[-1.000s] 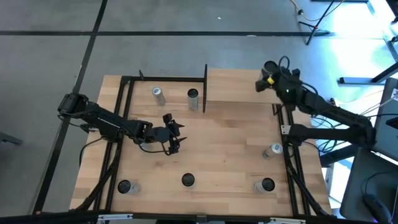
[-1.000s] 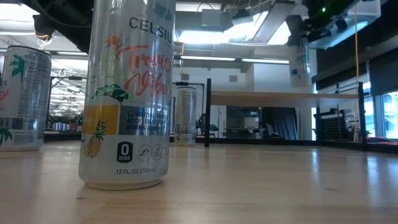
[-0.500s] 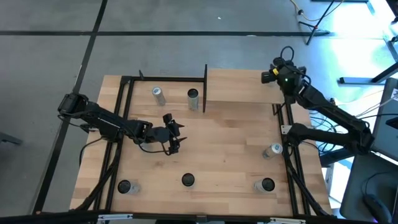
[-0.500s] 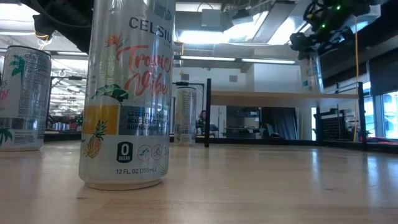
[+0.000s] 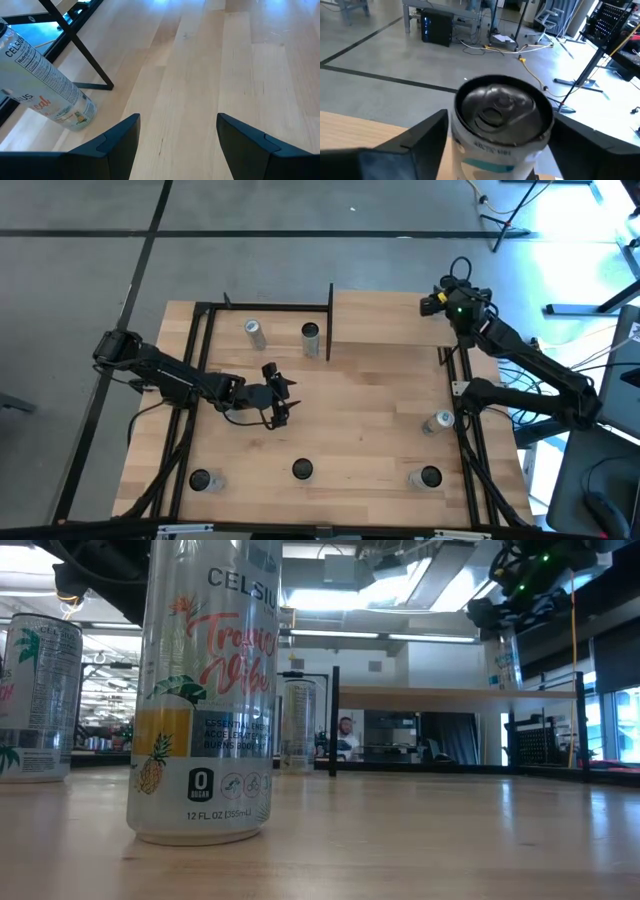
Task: Place canned beverage on shelf
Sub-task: Put the top white and blue soda can on the shelf, then put the white and blue soda can on the shelf aligned with the other white and blue soda can
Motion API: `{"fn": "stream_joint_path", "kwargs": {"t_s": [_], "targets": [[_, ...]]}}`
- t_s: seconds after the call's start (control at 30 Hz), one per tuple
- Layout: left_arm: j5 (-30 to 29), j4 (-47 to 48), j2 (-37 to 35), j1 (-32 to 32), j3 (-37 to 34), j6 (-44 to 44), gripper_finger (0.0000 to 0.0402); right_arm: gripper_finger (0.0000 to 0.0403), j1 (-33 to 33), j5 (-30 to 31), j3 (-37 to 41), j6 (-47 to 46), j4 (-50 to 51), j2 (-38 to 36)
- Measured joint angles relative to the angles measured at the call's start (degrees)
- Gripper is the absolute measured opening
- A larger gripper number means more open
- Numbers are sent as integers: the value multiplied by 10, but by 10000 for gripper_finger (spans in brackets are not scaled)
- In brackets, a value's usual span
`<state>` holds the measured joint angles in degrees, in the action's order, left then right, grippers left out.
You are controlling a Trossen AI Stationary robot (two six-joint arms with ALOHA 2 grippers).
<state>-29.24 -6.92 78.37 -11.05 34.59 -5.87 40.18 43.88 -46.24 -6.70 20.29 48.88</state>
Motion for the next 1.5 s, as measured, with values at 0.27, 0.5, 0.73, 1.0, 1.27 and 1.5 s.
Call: {"fn": "stream_joint_path", "kwargs": {"t_s": [0.27, 0.5, 0.73, 1.0, 1.27, 1.5], "targets": [[0, 0, 0, 0, 0, 0, 247, 343, 0, 0, -6, 29, -2, -31], [-1, 0, 0, 0, 0, 0, 247, 340, -3, -82, -68, 26, 67, -33], [-1, 0, 0, 0, 0, 3, 247, 340, -123, -209, -122, -24, 181, -33], [3, -4, 0, 0, 0, 5, 247, 339, -380, -231, -133, -86, 238, -18], [97, -25, 0, 0, 0, 4, 247, 339, -588, -189, -213, -213, 388, 67], [107, -35, 0, -36, 0, 5, 247, 339, -700, -236, -280, -376, 494, 164]]}}
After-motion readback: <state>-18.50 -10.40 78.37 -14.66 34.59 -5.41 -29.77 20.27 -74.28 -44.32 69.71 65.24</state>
